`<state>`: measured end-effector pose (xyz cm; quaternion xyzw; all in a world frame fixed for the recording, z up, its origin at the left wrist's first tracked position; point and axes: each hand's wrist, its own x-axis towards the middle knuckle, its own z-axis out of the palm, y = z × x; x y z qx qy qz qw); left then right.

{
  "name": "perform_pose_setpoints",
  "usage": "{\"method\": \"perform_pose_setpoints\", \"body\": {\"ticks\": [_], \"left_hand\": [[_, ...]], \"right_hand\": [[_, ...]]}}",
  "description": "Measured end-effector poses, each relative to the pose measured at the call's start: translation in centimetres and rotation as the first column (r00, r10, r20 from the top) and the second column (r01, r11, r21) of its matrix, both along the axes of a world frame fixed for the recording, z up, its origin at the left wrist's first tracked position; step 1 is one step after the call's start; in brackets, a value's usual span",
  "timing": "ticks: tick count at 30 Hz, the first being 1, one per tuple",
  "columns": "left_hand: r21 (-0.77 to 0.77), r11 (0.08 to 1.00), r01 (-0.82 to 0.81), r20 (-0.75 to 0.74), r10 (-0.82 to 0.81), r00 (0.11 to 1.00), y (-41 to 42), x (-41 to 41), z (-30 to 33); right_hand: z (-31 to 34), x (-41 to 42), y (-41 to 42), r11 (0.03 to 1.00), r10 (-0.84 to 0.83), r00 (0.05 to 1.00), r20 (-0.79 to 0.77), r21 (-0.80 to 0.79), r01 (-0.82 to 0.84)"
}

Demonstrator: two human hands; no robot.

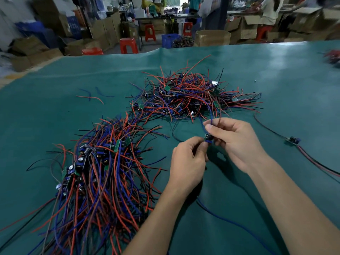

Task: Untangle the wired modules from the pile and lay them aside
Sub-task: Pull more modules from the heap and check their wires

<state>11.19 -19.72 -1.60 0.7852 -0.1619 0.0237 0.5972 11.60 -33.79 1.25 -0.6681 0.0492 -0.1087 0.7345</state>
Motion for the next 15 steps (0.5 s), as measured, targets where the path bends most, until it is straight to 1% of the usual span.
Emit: {"method": "perform_pose_setpoints", "body": {"ticks": [3, 8, 11, 15], "left_hand": [[-0.016, 1.0, 0.005, 0.022, -0.005, 1.0, 0.1, -0.1, 0.1], [-0.15, 0.989, 0.009, -0.018, -0.012, 1.0, 0.1, -0.1, 0.3], [-0.178, 0.984, 0.018, -0.038, -0.025, 0.999, 0.1, -0.1, 0.2], [-0.17, 0.984, 0.061, -0.048, -0.07, 0.996, 0.0, 0.1, 0.1]], "right_hand": [[0.1, -0.2, -0.6, 0.985, 0.134, 0.99, -0.044, 0.114, -0.128], [0.1, -0.3, -1.6, 0.917, 0.312, 0.949, -0.034, 0.273, -0.291], [0.0, -0.3, -1.7, 0.908, 0.315, 0.948, -0.039, 0.303, -0.289], [0.0, -0.1, -1.4, 0.93, 0.264, 0.963, -0.051, 0.279, -0.24]]}}
